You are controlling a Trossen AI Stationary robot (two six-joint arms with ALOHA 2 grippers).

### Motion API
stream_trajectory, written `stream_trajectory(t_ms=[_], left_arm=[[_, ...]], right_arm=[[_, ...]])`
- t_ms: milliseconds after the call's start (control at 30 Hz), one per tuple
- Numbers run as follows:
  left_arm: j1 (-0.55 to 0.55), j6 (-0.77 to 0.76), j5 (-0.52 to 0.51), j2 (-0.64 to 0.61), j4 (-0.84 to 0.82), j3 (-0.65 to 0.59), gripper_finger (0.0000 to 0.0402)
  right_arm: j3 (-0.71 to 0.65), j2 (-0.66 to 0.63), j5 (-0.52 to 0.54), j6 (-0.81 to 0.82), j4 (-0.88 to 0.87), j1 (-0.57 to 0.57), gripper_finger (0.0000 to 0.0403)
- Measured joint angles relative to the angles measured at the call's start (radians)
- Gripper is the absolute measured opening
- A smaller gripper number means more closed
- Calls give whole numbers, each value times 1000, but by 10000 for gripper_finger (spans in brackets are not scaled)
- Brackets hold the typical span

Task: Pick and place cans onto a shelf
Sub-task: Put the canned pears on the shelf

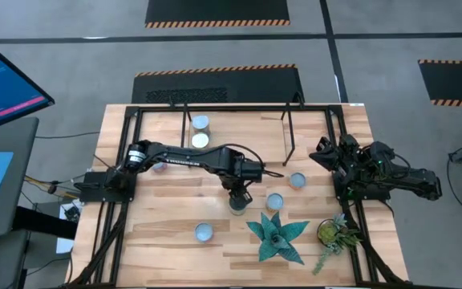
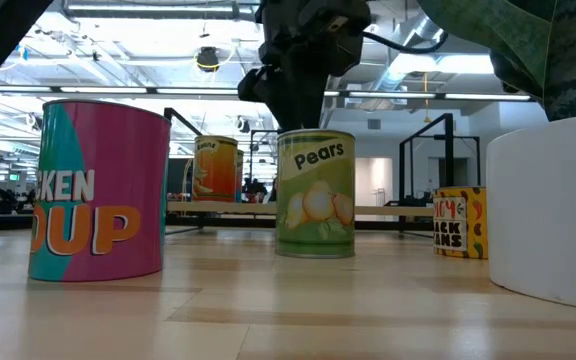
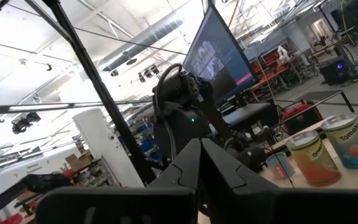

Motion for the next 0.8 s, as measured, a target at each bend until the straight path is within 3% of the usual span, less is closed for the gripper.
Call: stream_trajectory(t_ms=[367,600,700,800], left_arm=[[10,5,106,-6,67,-95,133],[11,34,106,-6,85,-98,126],[11,41,116,-5,90,-98,87],[12,64,121,-5,100,-98,21]], right_arm=[[0,0,3,32,0,0,38],[0,0,3,33,0,0,38],[0,0,3,33,0,0,38],[0,0,3,33,0,0,38]])
